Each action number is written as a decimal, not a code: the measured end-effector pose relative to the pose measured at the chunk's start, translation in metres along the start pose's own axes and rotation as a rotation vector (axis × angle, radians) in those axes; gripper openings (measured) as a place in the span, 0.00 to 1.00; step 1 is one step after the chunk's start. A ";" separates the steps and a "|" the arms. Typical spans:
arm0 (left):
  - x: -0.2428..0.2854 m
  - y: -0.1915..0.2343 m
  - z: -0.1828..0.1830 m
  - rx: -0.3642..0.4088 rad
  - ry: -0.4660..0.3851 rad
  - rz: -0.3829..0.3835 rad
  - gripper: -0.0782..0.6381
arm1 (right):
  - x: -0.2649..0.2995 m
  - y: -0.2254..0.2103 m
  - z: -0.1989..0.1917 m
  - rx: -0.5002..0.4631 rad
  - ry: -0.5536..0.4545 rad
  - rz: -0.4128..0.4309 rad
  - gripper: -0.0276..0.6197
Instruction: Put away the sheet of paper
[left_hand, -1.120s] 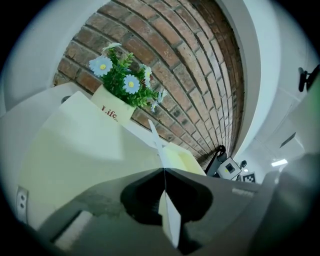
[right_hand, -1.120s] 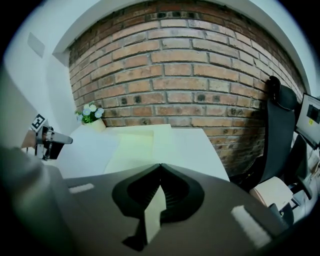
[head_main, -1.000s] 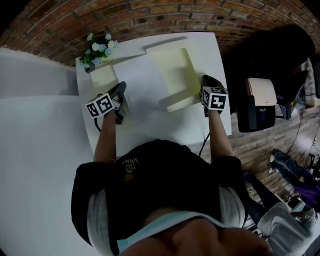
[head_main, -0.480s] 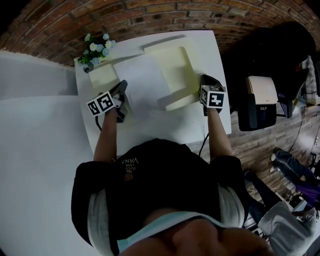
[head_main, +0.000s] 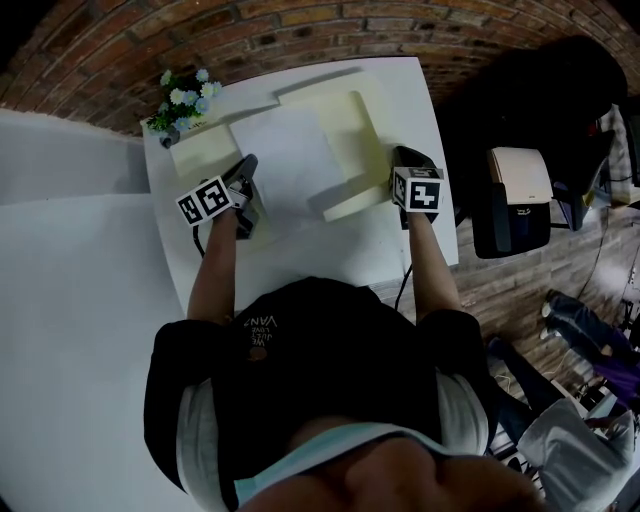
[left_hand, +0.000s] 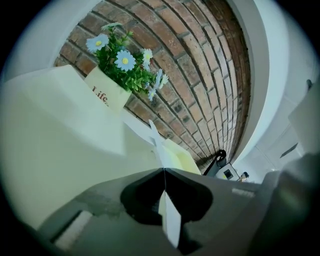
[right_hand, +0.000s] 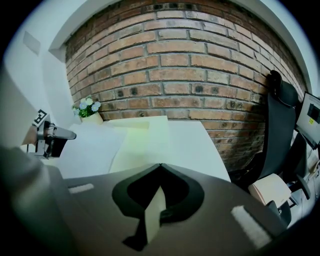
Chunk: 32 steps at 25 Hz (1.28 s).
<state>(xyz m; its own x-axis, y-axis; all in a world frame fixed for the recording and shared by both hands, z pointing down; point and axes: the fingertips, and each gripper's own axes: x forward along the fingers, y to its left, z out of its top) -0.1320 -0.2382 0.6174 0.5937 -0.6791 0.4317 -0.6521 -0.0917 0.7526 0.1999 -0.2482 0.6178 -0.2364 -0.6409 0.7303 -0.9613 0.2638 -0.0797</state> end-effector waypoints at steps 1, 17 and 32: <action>0.003 -0.001 0.000 -0.003 -0.001 -0.002 0.11 | 0.000 0.000 0.000 -0.001 0.000 0.003 0.04; 0.034 -0.022 -0.008 -0.026 -0.007 -0.029 0.11 | 0.002 -0.001 -0.002 0.014 0.024 0.018 0.04; 0.067 -0.036 -0.024 -0.054 -0.003 -0.039 0.11 | 0.002 0.000 -0.001 0.051 0.031 0.061 0.04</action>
<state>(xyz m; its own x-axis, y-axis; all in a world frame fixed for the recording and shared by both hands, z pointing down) -0.0582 -0.2629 0.6311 0.6168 -0.6778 0.4002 -0.6022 -0.0790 0.7944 0.1993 -0.2486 0.6200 -0.2911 -0.6019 0.7436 -0.9514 0.2640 -0.1588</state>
